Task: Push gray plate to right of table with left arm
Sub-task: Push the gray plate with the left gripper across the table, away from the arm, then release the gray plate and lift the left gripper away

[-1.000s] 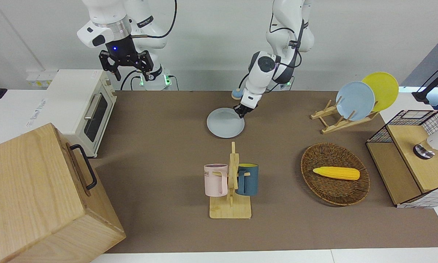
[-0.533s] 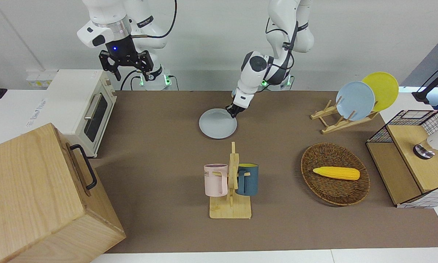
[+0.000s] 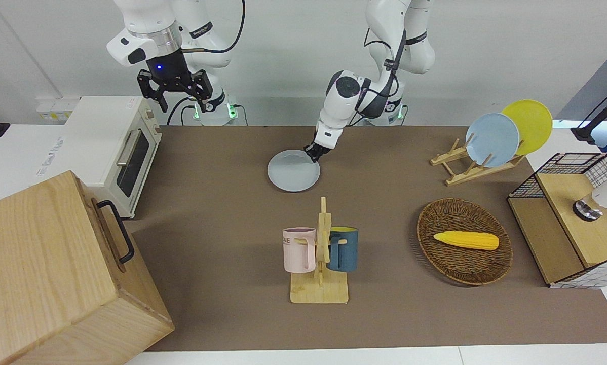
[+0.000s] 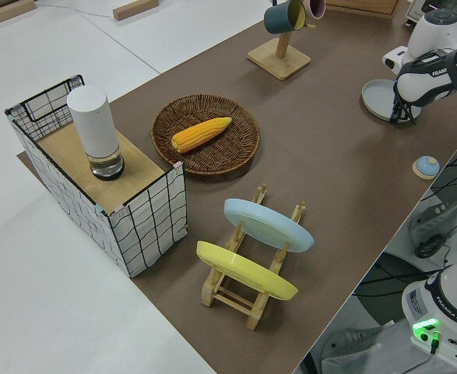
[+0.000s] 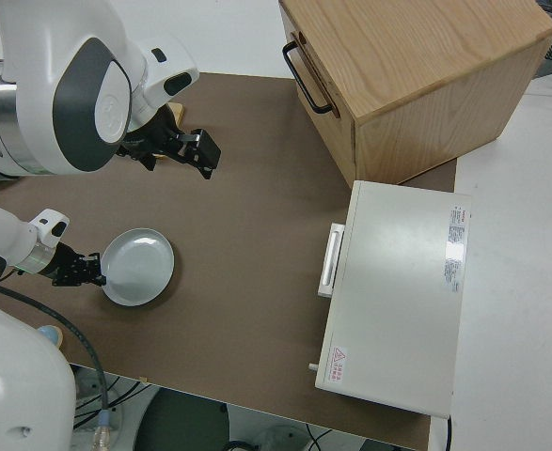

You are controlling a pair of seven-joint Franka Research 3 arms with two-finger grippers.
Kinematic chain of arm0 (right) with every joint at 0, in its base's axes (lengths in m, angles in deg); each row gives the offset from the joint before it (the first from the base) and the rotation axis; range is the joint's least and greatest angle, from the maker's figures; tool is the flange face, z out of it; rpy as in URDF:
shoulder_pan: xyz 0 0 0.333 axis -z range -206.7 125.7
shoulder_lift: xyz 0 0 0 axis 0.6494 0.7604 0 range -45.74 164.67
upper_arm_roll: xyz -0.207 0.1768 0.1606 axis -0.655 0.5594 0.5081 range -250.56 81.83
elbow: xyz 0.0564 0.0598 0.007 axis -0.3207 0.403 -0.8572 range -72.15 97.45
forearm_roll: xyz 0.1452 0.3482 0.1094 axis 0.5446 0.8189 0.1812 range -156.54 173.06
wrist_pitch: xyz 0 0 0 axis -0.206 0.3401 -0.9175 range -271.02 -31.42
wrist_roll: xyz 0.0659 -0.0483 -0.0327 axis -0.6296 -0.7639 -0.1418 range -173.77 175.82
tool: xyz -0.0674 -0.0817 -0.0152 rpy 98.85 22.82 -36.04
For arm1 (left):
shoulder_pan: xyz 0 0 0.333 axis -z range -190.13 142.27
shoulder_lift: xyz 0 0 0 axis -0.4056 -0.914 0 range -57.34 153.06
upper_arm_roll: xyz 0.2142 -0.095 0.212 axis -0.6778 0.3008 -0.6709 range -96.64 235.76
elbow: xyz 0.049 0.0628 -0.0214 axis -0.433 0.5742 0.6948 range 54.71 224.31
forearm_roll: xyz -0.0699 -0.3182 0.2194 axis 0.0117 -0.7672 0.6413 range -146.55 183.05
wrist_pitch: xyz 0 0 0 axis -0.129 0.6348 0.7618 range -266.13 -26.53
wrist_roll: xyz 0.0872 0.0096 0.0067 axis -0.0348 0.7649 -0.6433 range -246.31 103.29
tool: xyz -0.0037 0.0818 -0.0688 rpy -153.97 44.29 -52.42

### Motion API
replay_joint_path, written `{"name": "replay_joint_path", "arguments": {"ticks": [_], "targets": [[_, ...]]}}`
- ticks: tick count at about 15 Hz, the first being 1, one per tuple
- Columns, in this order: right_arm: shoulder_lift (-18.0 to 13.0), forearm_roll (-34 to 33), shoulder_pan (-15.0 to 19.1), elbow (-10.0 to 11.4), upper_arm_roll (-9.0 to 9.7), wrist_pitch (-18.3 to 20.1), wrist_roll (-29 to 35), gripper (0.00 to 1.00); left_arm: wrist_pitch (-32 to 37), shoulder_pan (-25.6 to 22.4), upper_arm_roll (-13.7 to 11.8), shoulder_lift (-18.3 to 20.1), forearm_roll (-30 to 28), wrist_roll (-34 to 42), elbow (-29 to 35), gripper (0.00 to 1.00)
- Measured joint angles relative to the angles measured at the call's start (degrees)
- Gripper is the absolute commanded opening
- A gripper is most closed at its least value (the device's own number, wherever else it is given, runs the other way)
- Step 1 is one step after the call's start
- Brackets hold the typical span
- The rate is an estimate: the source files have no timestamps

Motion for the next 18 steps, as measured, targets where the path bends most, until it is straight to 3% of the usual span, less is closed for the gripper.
{"name": "replay_joint_path", "arguments": {"ticks": [5, 12, 13, 15, 18], "targets": [[0.00, 0.00, 0.00, 0.00, 0.00, 0.00, 0.00, 0.996, -3.41, 1.94, -0.05, -1.70, -4.58, -0.23, -1.07, 0.00], [0.00, 0.00, 0.00, 0.00, 0.00, 0.00, 0.00, 0.996, -3.84, 2.92, 0.48, -3.64, -4.90, -4.52, -3.40, 0.00], [0.00, 0.00, 0.00, 0.00, 0.00, 0.00, 0.00, 0.996, -3.84, 2.93, 0.49, -3.69, -4.90, -4.58, -3.47, 0.06], [0.00, 0.00, 0.00, 0.00, 0.00, 0.00, 0.00, 0.996, -3.83, 2.94, 0.50, -3.75, -4.91, -4.60, -3.48, 0.32], [0.00, 0.00, 0.00, 0.00, 0.00, 0.00, 0.00, 0.996, -3.90, 2.99, 0.60, -4.53, -4.92, -4.60, -3.60, 0.56]]}}
